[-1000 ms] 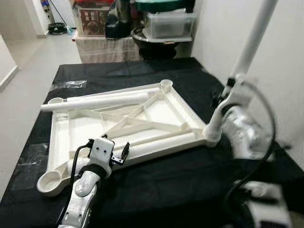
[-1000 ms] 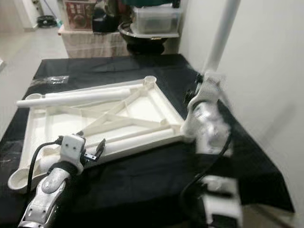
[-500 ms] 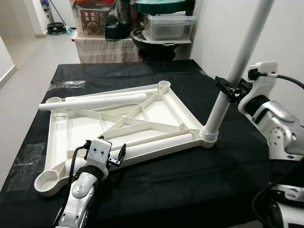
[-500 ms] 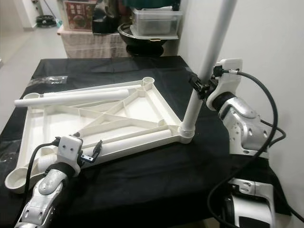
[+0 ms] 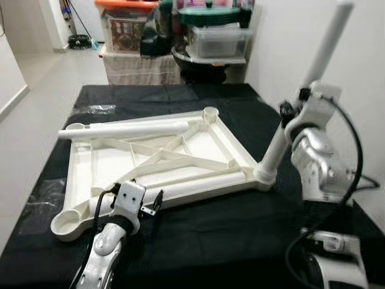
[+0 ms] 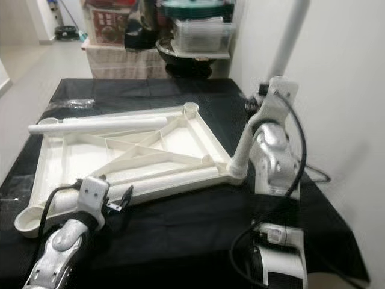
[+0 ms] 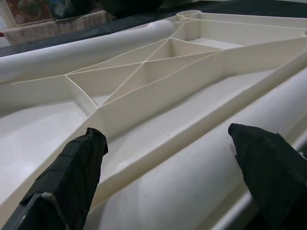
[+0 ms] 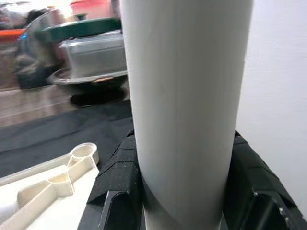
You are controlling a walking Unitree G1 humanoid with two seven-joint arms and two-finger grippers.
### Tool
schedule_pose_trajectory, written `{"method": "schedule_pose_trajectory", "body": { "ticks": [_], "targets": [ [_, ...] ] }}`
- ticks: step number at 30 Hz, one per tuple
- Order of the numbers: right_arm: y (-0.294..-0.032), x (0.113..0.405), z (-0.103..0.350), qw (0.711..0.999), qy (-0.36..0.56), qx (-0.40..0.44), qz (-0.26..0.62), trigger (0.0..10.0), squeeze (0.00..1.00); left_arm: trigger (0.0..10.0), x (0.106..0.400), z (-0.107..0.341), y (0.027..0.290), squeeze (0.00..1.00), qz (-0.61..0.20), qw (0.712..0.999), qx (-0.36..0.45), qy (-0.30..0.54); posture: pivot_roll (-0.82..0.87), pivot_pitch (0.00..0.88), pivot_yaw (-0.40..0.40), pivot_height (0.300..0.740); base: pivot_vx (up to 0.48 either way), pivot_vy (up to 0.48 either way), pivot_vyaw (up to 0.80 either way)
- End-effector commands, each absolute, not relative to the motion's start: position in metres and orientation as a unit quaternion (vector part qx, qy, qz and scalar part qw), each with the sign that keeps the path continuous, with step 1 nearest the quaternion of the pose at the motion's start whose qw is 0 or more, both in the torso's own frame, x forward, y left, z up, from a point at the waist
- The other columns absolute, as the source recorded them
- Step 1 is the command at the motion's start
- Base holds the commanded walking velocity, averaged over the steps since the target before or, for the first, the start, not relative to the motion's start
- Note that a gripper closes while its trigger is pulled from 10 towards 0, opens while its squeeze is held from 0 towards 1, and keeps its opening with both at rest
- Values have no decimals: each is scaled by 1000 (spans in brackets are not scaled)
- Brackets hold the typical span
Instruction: Building children table
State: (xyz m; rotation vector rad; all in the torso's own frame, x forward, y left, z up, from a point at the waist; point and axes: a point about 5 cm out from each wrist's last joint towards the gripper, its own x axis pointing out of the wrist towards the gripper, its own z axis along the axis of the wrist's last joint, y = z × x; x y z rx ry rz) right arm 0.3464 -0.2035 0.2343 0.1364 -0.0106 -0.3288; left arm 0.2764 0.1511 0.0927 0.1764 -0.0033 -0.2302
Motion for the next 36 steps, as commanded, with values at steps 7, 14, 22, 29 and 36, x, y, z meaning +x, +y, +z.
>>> {"method": "schedule_pose_trajectory", "body": {
  "ticks": [7, 14, 22, 29, 36],
  "targets": [
    [-161, 336, 202, 990, 74, 81, -88, 10000, 0, 10000, 274, 86, 154, 0, -114, 989, 92, 16, 1, 0, -67, 740, 0, 0, 0],
    [-211, 356, 250, 999, -10, 53, -4, 10000, 0, 10000, 275, 86, 151, 0, -115, 989, 88, 15, -8, 0, -72, 740, 0, 0, 0],
    [-229, 346, 256, 985, -9, -31, 172, 10000, 0, 10000, 275, 85, 151, 0, -114, 989, 88, 16, -7, 0, -72, 740, 0, 0, 0],
    [-235, 349, 240, 980, 26, -33, 197, 0, 0, 10000, 274, 86, 153, 0, -113, 989, 91, 15, 1, 0, -71, 740, 0, 0, 0],
    [-255, 357, 207, 973, 80, 71, -203, 0, 0, 10000, 274, 86, 153, 0, -116, 989, 92, 16, -1, 0, -66, 740, 0, 0, 0]
  ]
}}
